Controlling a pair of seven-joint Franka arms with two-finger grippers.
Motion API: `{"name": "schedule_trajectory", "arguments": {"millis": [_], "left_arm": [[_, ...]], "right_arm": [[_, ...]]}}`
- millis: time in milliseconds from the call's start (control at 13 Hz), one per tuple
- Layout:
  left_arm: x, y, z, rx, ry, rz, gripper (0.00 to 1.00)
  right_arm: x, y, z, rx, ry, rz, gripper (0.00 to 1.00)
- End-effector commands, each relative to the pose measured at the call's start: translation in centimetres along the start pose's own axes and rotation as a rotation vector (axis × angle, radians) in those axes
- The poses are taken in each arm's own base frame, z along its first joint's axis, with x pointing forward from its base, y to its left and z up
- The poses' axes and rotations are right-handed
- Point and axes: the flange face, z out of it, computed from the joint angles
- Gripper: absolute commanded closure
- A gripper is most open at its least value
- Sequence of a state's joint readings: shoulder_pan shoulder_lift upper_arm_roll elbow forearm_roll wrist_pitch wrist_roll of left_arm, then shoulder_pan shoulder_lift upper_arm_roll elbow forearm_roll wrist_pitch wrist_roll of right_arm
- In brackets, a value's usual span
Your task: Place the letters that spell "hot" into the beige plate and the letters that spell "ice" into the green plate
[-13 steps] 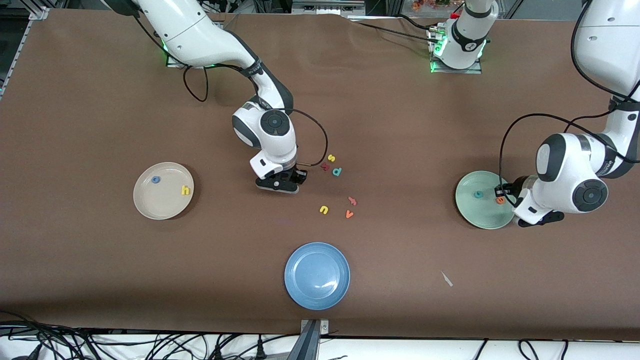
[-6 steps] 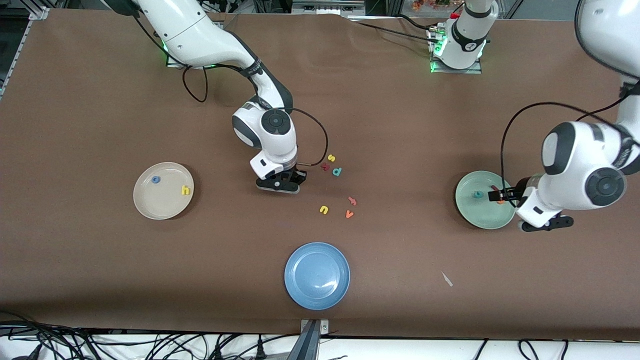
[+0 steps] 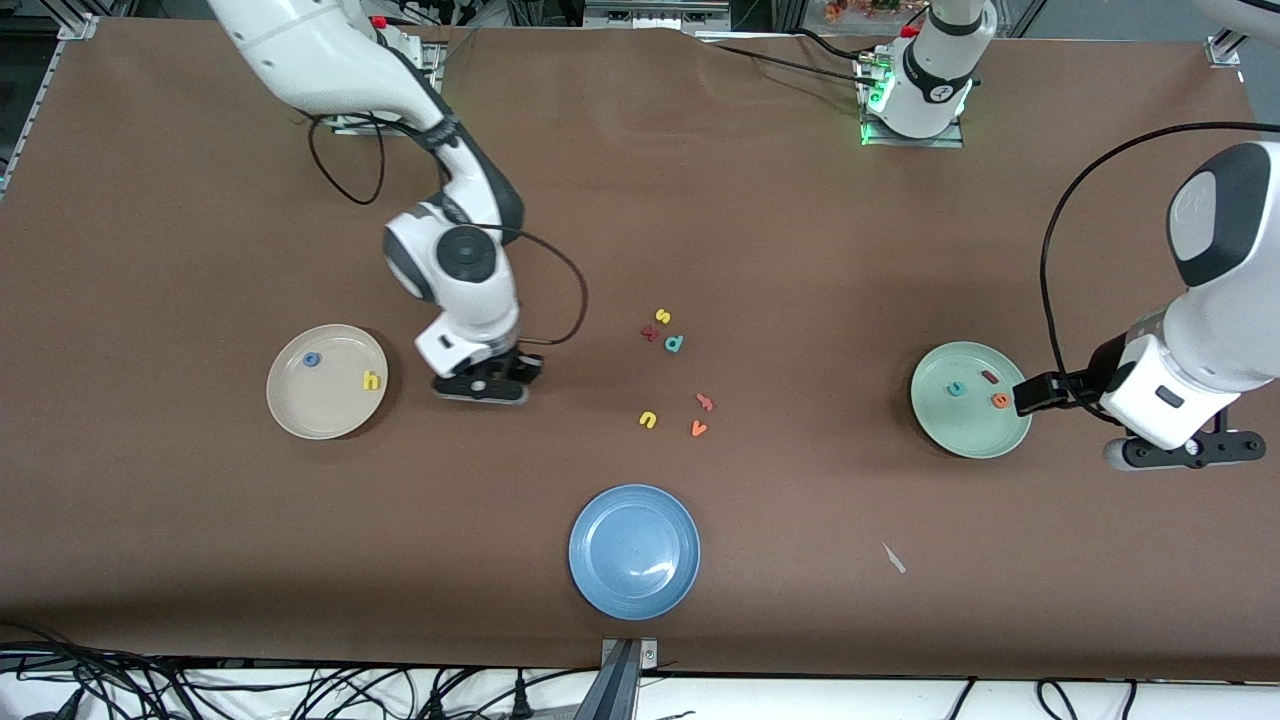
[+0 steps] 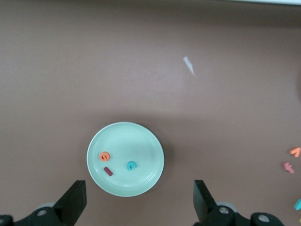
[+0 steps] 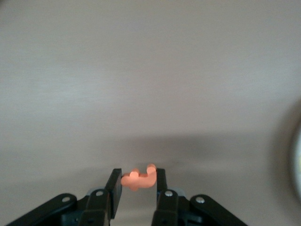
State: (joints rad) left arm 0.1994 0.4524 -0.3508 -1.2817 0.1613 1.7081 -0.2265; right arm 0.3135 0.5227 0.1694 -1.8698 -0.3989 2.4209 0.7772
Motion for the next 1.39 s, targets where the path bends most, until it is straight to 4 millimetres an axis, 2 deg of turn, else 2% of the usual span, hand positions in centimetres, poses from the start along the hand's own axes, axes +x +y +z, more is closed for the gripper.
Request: {"name": "schedule_trajectory", "arguments": {"millis": [0, 77, 231, 385, 463, 617, 771, 848, 925, 1002, 1079, 1156, 1311], "left_arm": [[0.5, 1.1, -1.0, 0.006, 0.016, 0.033, 0.0], [0.5, 1.0, -2.2, 0.005, 0.039, 0.027, 0.0], [-0.1, 0.6, -3.1, -0.008, 0.007, 0.015, 0.0], [-2.2, 1.1, -8.4, -0.04, 0.074, 0.007, 0.0], [-3.0, 1.6, -9.9, -0.026, 0.091, 0.014, 0.0], [-4.1, 1.5, -11.4, -0.015, 0.092, 0.013, 0.0], [-4.8, 2.1, -11.8, -0.006, 0.075, 0.023, 0.0], [-5.9, 1.9, -13.0, -0.003, 0.063, 0.027, 0.0], [-6.1, 2.1, -12.8, -0.004, 0.05, 0.031, 0.0], [-5.9, 3.6, -11.0, 0.007, 0.016, 0.052, 0.0], [-6.2, 4.1, -11.2, 0.01, 0.016, 0.063, 0.0], [-6.5, 4.2, -11.2, 0.016, -0.003, 0.063, 0.0], [-7.3, 6.0, -11.0, 0.039, -0.035, 0.087, 0.0]], "right_arm": [[-1.2, 7.2, -3.8, -0.084, -0.059, -0.137, 0.75], [-0.6, 10.6, -4.3, -0.098, -0.075, -0.178, 0.75], [0.0, 16.2, -4.1, -0.111, -0.108, -0.252, 0.75], [0.0, 20.3, -3.1, -0.111, -0.141, -0.312, 0.74], [0.0, 22.0, -2.6, -0.106, -0.149, -0.314, 0.65], [0.1, 22.4, -2.5, -0.067, -0.155, -0.269, 0.24], [0.4, 22.4, -2.8, -0.04, -0.157, -0.24, 0.16], [0.5, 22.3, -3.0, -0.039, -0.152, -0.239, 0.16], [0.8, 22.3, -3.2, -0.039, -0.149, -0.235, 0.11], [0.9, 22.4, -3.4, -0.031, -0.152, -0.219, 0.01], [1.2, 22.3, -3.9, -0.005, -0.148, -0.192, 0.0], [1.8, 22.3, -4.9, 0.019, -0.162, -0.156, 0.0], [3.9, 22.7, -8.4, 0.035, -0.21, -0.114, 0.0]]}}
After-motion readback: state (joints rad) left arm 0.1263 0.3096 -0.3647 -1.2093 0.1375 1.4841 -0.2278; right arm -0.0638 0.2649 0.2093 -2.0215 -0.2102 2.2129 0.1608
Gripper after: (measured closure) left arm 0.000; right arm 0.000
